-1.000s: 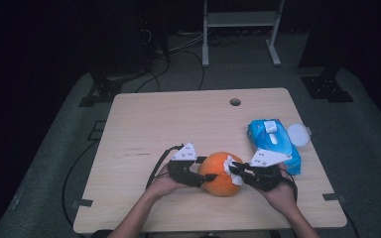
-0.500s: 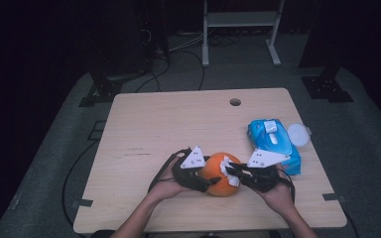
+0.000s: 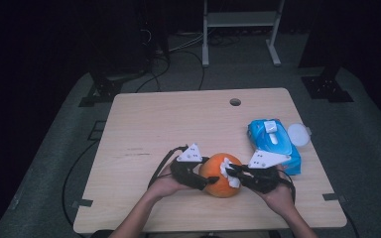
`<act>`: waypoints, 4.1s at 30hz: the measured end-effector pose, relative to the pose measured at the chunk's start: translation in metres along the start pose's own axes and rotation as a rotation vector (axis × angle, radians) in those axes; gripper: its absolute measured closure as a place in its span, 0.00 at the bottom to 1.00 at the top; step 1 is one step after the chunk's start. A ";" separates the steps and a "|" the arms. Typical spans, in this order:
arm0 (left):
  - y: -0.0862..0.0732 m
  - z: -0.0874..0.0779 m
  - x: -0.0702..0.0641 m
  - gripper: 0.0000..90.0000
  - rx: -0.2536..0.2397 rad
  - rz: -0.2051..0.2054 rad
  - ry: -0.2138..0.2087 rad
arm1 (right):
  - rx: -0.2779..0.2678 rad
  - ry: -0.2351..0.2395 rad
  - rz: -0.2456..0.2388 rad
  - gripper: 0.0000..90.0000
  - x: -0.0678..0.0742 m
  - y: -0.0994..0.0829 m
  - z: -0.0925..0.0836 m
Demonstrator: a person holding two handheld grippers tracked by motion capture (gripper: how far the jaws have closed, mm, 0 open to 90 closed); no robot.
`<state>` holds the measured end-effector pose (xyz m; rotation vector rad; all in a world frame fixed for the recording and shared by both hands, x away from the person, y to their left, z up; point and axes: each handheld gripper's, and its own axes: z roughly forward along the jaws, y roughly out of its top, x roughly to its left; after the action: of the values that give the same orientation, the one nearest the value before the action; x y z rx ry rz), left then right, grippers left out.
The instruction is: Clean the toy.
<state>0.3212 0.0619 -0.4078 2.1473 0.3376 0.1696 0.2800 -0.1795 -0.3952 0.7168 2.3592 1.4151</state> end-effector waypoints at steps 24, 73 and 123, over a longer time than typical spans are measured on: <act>0.001 0.001 0.002 0.23 -0.021 -0.066 -0.063 | 0.006 -0.019 -0.052 0.90 -0.001 0.004 -0.012; 0.001 0.014 0.000 0.07 0.037 -0.163 -0.112 | 0.021 -0.030 0.009 0.90 -0.006 0.001 -0.009; -0.006 -0.001 0.011 0.16 -0.008 0.001 -0.042 | 0.065 -0.057 -0.026 0.90 -0.014 -0.005 -0.011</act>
<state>0.3301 0.0696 -0.4125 2.1404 0.3104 0.1258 0.2846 -0.1969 -0.3941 0.7313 2.3719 1.2957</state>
